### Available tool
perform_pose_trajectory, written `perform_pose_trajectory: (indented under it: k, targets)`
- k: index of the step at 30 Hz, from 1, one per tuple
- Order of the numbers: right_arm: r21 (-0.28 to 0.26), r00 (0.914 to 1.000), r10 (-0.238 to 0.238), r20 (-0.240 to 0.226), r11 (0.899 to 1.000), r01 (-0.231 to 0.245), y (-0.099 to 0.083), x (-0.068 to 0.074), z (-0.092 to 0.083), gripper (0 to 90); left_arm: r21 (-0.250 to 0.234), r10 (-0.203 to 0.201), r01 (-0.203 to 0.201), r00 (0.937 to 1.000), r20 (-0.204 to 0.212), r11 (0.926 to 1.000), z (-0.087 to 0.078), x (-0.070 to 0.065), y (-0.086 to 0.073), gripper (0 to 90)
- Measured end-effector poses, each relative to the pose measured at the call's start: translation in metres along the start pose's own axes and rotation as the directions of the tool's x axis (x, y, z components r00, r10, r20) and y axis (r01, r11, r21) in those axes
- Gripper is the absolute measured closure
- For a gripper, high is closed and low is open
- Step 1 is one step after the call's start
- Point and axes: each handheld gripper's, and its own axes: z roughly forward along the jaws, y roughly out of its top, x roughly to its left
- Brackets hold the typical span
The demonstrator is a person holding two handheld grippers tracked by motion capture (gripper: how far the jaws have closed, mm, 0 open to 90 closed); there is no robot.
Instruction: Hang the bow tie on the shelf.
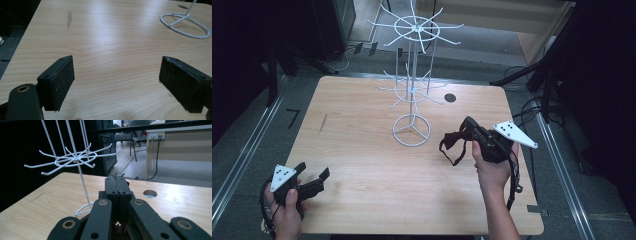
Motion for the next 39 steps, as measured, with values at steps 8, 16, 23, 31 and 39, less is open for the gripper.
perform_pose_trajectory:
  k: [8,16,23,31,39]
  targets:
    - [0.001,1.0000,-0.002,-0.004,1.000,0.002,0.008,0.004,0.013,90.0,0.002,0.001,-0.001,1.0000,0.001,1.0000,0.000,0.000,0.000,13.8]
    - [0.013,0.9997,0.022,-0.013,1.000,-0.022,0.011,0.006,0.027,90.0,0.000,-0.001,0.001,1.0000,0.002,1.0000,0.000,0.000,0.000,13.8]
    - [0.011,0.9994,0.031,-0.013,0.999,-0.031,0.015,0.008,0.036,90.0,0.002,0.001,-0.001,1.0000,0.003,1.0000,0.000,0.000,0.000,13.8]
    - [0.019,0.9996,0.025,-0.012,1.000,-0.025,0.019,0.011,0.045,90.0,0.002,-0.001,0.001,1.0000,0.005,1.0000,0.000,0.000,0.000,13.8]
    - [0.019,0.9996,0.022,-0.018,1.000,-0.021,0.024,0.015,0.052,90.0,0.003,-0.002,0.002,1.0000,0.004,1.0000,0.000,0.000,0.000,13.8]
